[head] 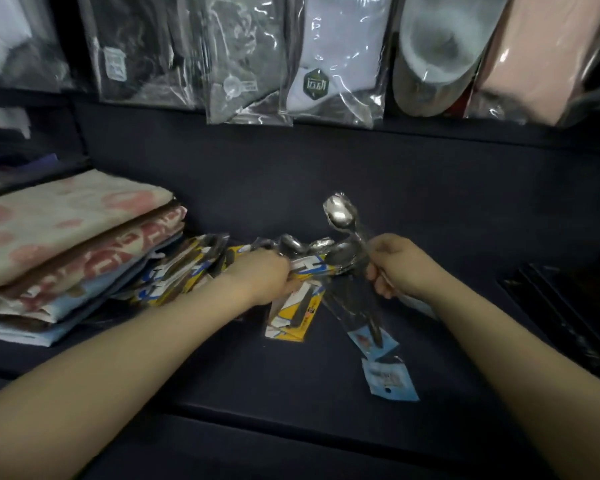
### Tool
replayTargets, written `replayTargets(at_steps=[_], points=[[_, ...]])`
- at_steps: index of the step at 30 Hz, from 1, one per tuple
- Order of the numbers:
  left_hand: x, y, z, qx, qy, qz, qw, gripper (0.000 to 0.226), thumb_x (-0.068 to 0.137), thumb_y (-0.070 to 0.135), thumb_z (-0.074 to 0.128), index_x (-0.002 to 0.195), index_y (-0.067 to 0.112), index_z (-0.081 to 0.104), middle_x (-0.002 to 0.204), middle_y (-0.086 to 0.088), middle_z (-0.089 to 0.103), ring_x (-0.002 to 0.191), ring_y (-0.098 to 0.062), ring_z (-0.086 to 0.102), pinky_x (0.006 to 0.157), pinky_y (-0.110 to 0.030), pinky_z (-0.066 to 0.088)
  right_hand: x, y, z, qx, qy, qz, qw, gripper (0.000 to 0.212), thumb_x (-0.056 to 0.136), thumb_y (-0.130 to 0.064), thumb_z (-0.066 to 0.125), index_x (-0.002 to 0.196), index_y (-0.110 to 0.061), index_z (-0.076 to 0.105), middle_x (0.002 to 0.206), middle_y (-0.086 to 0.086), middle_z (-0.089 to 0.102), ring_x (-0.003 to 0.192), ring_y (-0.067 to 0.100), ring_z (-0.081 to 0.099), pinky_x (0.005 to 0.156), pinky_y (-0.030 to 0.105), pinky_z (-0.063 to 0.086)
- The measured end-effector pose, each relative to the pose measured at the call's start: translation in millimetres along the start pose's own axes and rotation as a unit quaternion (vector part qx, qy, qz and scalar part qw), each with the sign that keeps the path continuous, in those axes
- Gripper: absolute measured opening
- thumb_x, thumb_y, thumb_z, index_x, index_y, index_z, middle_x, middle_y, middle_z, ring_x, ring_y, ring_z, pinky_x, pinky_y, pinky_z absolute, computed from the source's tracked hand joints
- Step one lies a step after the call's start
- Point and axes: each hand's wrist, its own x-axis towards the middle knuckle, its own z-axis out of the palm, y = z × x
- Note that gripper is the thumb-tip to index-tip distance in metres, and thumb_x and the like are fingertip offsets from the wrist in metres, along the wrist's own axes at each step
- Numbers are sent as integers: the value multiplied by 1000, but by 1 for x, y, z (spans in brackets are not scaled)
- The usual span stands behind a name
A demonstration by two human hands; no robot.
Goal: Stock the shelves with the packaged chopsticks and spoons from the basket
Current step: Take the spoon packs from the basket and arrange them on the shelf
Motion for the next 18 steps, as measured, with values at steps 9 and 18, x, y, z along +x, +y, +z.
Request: replayTargets(at_steps=[9,18], points=[[-1,-11,-24,-166,69,-56,982,25,91,20,45,81,0,56,91,-23,64,85,-36,61,64,-33,38,1,-7,-1,134,-10,37,990,26,92,0,40,116,-4,48,67,11,63,46,13,45,37,20,35],[-35,-39,-6,-464,52,-135,874,17,77,29,71,80,13,67,78,-4,71,69,-16,65,64,-28,50,8,-12,68,-143,-68,-91,983,31,90,-32,51,79,-3,54,90,12,62,86,26,59,83,43,50]])
